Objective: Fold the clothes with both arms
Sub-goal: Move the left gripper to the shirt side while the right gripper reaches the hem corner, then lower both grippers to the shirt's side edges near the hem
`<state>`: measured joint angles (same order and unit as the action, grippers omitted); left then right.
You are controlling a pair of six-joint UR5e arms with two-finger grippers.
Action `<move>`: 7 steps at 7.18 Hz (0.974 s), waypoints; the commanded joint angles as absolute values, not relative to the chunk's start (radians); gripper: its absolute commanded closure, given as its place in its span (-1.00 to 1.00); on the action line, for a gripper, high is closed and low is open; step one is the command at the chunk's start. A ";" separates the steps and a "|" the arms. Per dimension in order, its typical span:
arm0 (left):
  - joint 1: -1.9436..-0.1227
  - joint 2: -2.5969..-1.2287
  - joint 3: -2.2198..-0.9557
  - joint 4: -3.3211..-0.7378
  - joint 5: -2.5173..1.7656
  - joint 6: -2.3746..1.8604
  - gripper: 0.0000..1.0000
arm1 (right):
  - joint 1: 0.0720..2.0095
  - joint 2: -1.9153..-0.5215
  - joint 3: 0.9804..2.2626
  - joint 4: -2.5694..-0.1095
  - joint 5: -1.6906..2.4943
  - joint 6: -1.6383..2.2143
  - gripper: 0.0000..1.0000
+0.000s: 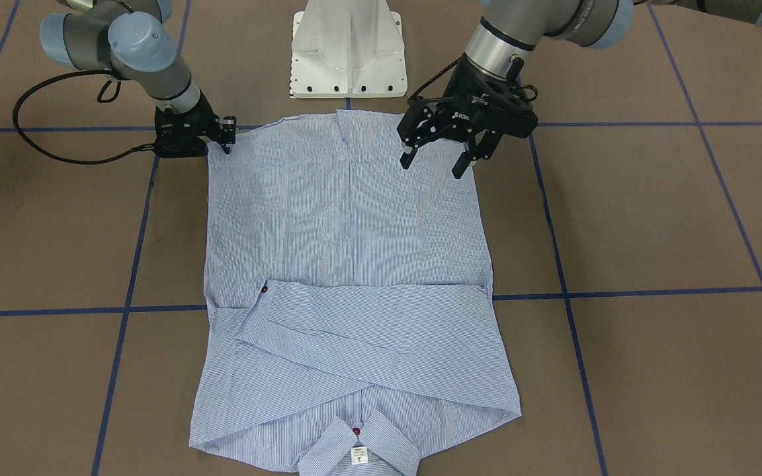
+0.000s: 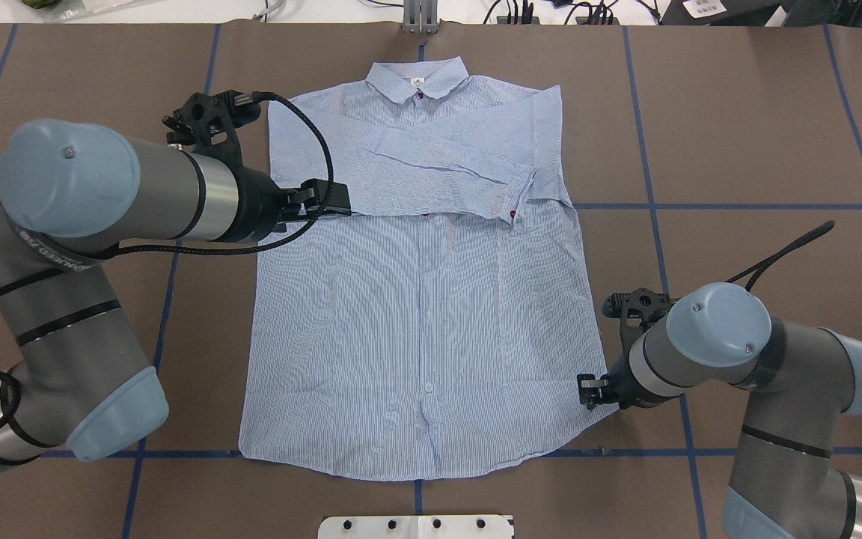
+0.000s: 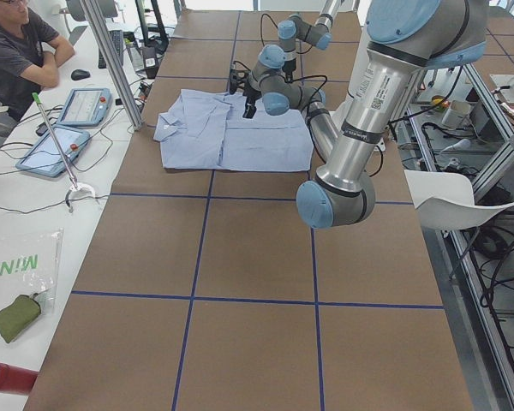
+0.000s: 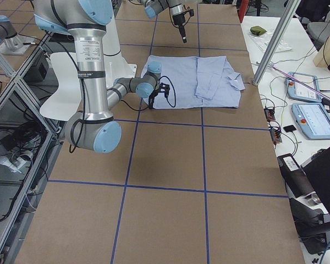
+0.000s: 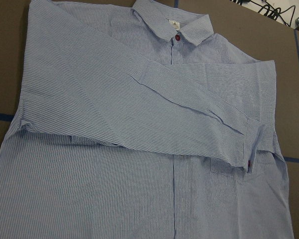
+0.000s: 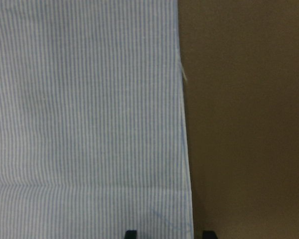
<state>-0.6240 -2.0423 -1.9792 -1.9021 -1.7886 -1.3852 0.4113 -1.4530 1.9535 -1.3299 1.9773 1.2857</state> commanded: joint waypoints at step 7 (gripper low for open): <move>-0.630 -1.956 -1.997 -1.901 -1.790 -1.385 -0.99 | 0.411 -1.445 2.010 -1.327 1.982 1.318 1.00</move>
